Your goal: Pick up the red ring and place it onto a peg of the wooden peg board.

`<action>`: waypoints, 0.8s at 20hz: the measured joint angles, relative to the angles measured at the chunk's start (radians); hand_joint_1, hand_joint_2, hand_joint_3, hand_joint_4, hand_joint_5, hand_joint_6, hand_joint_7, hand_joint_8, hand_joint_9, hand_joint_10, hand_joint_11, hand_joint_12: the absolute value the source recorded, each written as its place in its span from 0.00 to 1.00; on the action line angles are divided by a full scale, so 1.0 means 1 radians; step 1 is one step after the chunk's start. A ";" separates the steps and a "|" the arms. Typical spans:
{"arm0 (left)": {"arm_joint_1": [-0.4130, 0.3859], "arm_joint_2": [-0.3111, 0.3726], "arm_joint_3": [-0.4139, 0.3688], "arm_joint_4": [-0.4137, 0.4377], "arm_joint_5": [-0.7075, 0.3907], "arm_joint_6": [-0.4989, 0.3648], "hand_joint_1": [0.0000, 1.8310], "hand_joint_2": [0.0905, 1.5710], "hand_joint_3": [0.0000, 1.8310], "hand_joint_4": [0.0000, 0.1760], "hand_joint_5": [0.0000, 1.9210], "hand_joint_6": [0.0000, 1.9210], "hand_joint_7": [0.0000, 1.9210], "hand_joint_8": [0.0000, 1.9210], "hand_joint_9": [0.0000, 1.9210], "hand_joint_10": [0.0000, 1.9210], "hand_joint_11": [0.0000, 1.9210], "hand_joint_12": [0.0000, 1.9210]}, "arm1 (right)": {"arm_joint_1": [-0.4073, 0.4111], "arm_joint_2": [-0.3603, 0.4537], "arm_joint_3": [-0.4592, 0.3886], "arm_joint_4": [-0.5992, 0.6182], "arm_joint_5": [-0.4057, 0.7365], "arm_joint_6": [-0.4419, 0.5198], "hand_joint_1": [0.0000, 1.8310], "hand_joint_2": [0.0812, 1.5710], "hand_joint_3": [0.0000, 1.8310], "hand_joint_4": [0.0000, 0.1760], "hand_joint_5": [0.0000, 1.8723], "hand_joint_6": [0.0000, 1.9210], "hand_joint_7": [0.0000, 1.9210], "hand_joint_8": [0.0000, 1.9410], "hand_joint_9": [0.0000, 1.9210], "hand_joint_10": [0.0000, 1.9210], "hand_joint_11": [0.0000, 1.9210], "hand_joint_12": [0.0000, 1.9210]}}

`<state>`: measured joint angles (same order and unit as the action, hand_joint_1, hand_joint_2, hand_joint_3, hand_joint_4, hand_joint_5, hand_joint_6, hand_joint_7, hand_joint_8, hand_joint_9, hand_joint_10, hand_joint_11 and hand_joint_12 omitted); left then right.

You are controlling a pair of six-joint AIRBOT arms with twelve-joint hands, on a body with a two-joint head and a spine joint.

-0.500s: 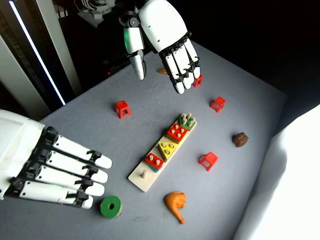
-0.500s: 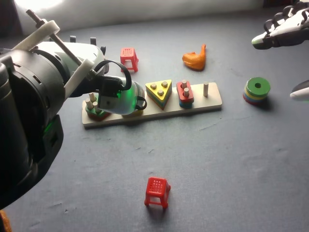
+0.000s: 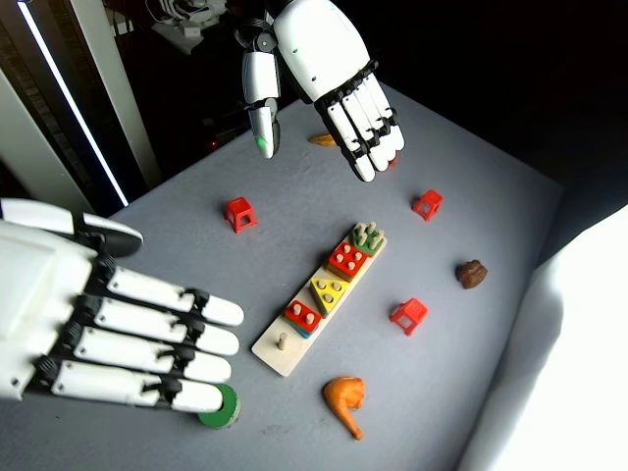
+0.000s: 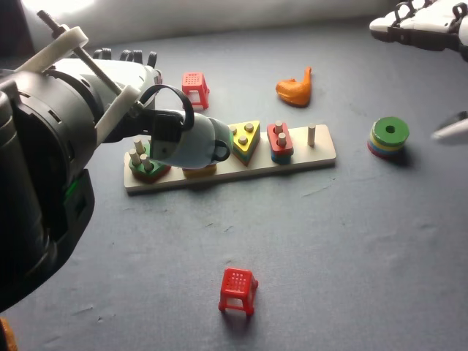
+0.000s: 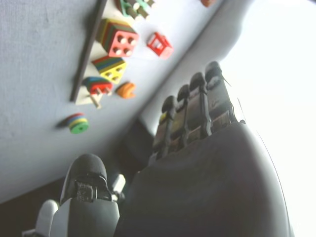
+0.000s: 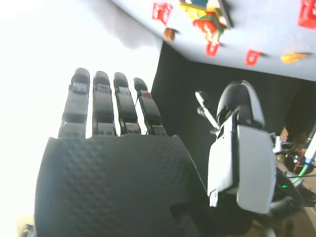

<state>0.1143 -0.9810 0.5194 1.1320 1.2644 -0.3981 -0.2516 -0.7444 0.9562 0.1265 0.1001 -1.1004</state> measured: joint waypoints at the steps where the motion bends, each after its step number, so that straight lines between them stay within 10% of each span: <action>1: 0.000 0.000 0.000 -0.005 0.000 0.000 0.00 0.74 0.01 0.00 0.00 0.00 0.00 0.00 0.00 0.00 0.00 0.00 | -0.003 -0.025 0.037 0.012 -0.021 0.001 0.69 0.56 0.00 0.00 0.00 0.00 0.00 0.00 0.00 0.00 0.00 0.00; 9: 0.000 0.000 0.000 -0.019 -0.002 0.000 0.00 0.74 0.01 0.00 0.00 0.00 0.00 0.00 0.00 0.00 0.00 0.00 | -0.025 -0.147 0.165 0.035 -0.086 0.002 0.70 0.57 0.00 0.00 0.00 0.00 0.00 0.00 0.00 0.00 0.02 0.01; 16: 0.000 0.000 0.000 -0.028 0.002 0.000 0.00 0.74 0.01 0.00 0.00 0.00 0.00 0.00 0.00 0.00 0.00 0.00 | -0.054 -0.295 0.303 0.038 -0.087 0.001 0.74 0.58 0.00 0.00 0.01 0.00 0.00 0.00 0.00 0.00 0.00 0.21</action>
<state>0.1143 -0.9810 0.5190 1.1038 1.2659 -0.3981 -0.3054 -1.0393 1.2587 0.1646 0.0128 -1.0992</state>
